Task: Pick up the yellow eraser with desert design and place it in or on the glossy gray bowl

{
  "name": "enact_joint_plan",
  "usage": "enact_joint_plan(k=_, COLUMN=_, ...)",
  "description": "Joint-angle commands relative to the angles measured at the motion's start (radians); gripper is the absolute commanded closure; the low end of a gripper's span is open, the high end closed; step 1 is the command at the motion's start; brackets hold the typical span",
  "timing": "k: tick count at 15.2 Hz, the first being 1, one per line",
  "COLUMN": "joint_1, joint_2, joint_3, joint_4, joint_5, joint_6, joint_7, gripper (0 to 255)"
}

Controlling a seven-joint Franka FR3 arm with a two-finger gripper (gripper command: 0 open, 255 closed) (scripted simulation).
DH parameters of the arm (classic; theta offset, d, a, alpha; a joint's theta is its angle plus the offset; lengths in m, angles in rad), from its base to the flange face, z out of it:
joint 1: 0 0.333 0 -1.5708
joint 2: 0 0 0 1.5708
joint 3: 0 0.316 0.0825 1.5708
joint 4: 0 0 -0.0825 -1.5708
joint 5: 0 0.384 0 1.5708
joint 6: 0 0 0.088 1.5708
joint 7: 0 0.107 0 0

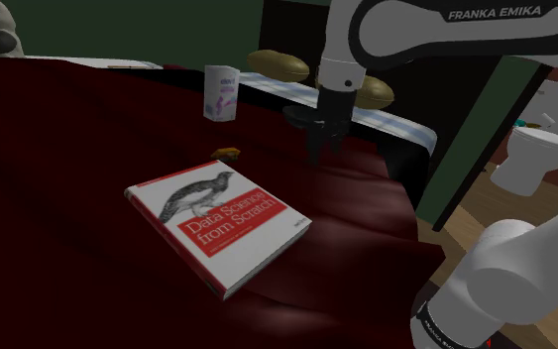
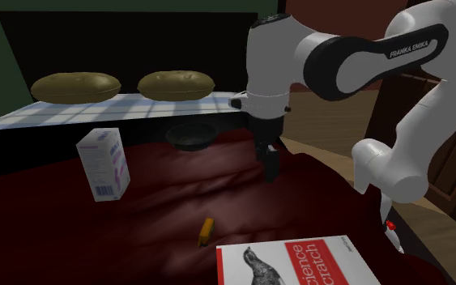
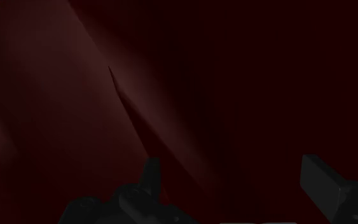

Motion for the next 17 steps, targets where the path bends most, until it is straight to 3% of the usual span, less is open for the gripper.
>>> enact_joint_plan(k=1, joint_1=0.007, joint_2=0.061, joint_3=0.034, joint_4=0.060, joint_5=0.010, joint_6=0.009, joint_7=0.049, gripper=0)
enact_joint_plan(k=8, joint_1=0.026, joint_2=0.275, joint_3=0.132, joint_4=0.283, joint_5=-0.007, joint_6=0.027, joint_7=0.201, gripper=0)
enact_joint_plan(k=15, joint_1=0.072, joint_2=0.525, joint_3=0.210, joint_4=0.574, joint_5=-0.091, joint_6=0.000, joint_7=0.361, gripper=0)
enact_joint_plan(k=17, joint_1=0.077, joint_2=0.538, joint_3=0.212, joint_4=0.576, joint_5=-0.097, joint_6=0.010, joint_7=0.369, gripper=0)
